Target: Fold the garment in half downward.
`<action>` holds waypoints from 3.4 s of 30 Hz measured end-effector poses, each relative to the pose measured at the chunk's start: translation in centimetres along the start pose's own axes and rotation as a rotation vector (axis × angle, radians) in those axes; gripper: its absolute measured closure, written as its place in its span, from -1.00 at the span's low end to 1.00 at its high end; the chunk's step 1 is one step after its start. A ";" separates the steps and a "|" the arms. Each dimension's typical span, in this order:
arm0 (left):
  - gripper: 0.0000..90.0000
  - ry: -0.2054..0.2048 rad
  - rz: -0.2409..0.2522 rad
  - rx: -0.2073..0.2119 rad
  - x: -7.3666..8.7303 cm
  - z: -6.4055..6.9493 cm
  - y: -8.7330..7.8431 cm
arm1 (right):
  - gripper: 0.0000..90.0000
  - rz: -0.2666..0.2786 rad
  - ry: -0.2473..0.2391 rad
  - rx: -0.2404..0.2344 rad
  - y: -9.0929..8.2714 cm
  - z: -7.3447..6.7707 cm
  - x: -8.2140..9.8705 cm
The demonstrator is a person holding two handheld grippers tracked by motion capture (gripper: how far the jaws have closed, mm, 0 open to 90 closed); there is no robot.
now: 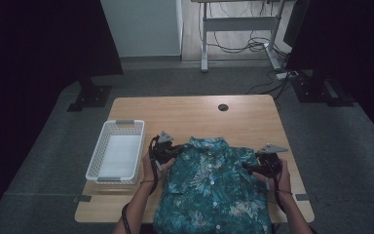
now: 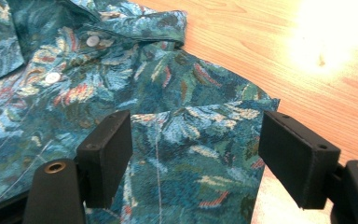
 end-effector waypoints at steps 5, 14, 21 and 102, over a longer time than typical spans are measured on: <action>0.88 0.001 -0.001 -0.002 0.1 -0.1 -0.1 | -0.43 -0.005 0.002 -0.003 0.5 0.4 0.2; 0.88 0.000 -0.001 0.000 0.2 0.0 0.0 | -0.42 -0.002 0.002 -0.019 0.9 0.2 0.1; 0.88 0.003 -0.004 0.001 0.3 0.1 0.0 | -0.42 -0.001 0.006 -0.033 1.2 0.3 -0.2; 0.87 -0.012 -0.015 0.013 1.1 0.7 0.4 | -0.19 -0.034 -0.014 -0.010 4.7 2.9 -0.2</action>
Point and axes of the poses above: each handheld gripper's, and its own axes: y roughly forward along the jaws, x roughly out of its underside, z roughly to its right, the point moved 10 cm from there along y, roughly forward along the jaws, and after that the axes turned 8 degrees about -x, right-handed, at the moved point
